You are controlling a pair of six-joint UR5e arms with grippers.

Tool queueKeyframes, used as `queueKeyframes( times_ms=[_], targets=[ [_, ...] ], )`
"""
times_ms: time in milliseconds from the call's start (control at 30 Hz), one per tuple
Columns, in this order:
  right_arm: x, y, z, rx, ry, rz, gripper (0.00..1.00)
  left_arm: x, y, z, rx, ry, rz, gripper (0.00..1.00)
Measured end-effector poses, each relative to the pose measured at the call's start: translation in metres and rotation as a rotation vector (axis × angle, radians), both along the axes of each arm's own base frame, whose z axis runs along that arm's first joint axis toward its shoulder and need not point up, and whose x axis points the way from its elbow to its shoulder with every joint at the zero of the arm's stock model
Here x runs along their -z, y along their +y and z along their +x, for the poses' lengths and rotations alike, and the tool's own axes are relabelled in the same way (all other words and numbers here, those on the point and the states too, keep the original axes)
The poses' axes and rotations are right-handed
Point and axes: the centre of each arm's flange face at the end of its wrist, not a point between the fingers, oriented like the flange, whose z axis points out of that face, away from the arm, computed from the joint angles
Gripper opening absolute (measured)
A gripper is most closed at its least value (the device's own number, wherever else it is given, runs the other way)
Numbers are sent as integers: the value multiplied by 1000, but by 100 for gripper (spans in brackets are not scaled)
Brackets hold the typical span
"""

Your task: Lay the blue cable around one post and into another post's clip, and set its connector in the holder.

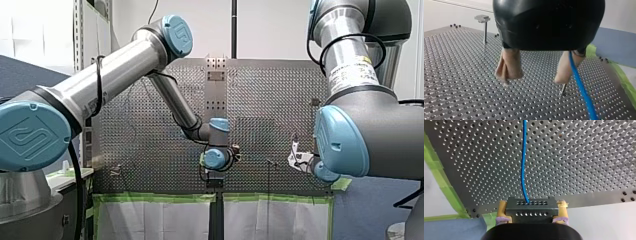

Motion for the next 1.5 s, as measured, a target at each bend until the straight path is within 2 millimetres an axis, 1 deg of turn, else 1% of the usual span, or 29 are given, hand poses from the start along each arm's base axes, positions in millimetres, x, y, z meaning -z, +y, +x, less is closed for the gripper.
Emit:
queueKeyframes(
  times_ms=[33,300,500,667,767,867,1200,1367,1500],
  targets=[
    [-1,-2,0,1,0,-3,7,0,0,-1,-2,-1,6,0],
    [-9,-21,-5,23,-3,-37,7,5,1,-12,-48,-15,68,0],
    [-11,-27,-10,43,-3,-45,7,12,7,-20,-76,-29,64,0],
    [-12,-30,-14,58,-5,-48,7,18,15,-21,-87,-42,55,0],
    [-6,-31,-17,76,-5,-42,7,19,17,-21,-91,-56,42,0],
    [4,-36,-20,90,-3,-29,7,22,17,-21,-91,-67,32,0],
    [43,-56,-24,110,7,58,7,49,18,-23,-71,-64,27,0],
    [44,-70,-25,115,0,57,7,51,17,-21,-66,-71,13,0],
    [39,-84,-27,129,-2,43,7,62,15,-17,-67,-56,10,0]
  ],
)
